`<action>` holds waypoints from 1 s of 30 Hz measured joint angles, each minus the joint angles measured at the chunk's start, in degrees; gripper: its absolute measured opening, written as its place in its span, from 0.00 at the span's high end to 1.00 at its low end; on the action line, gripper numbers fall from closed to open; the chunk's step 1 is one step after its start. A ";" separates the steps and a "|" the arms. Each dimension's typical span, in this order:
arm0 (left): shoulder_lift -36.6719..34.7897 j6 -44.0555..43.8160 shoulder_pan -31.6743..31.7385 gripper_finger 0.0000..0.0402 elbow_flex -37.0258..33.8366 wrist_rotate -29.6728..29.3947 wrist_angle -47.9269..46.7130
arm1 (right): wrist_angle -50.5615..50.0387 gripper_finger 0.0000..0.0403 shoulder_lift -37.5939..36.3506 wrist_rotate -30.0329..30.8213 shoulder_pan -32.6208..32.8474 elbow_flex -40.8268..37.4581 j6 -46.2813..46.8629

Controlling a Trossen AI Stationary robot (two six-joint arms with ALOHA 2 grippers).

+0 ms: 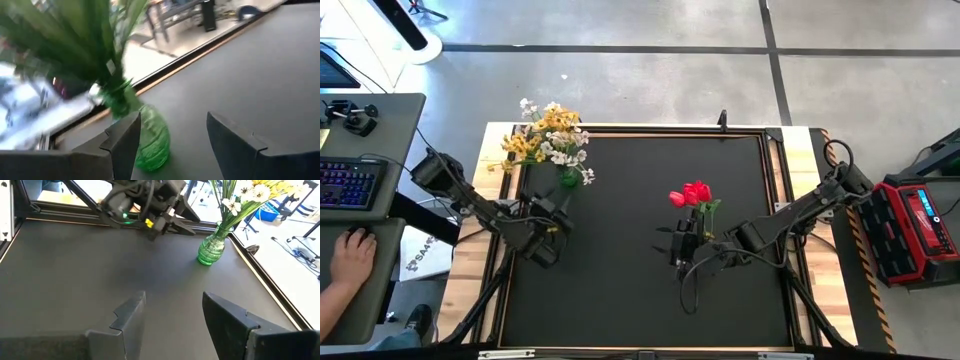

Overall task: Sort flowers into vase by color
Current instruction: Move the green flower vase to the bottom left of the table

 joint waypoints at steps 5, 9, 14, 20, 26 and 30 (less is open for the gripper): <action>0.00 -15.11 5.03 0.49 -1.86 4.47 0.90 | 0.01 0.55 0.00 0.01 0.00 0.00 -0.52; 0.00 -25.90 9.26 0.48 -2.17 7.51 -0.80 | -0.01 0.55 0.00 -0.01 -0.15 0.00 -1.05; -0.02 -14.73 12.14 0.47 -2.17 8.41 3.22 | 0.01 0.55 0.00 -0.01 -0.15 0.00 -1.69; -0.02 3.34 12.16 0.47 -2.17 6.05 12.93 | 0.03 0.55 0.00 -0.23 -0.15 0.00 -1.69; -0.11 5.77 13.12 0.47 -2.17 1.55 13.54 | 0.05 0.55 0.00 -0.28 -0.15 0.00 -1.57; -1.32 3.41 14.54 0.46 -2.17 3.12 12.24 | 0.11 0.55 0.00 -0.34 -0.15 0.00 -1.66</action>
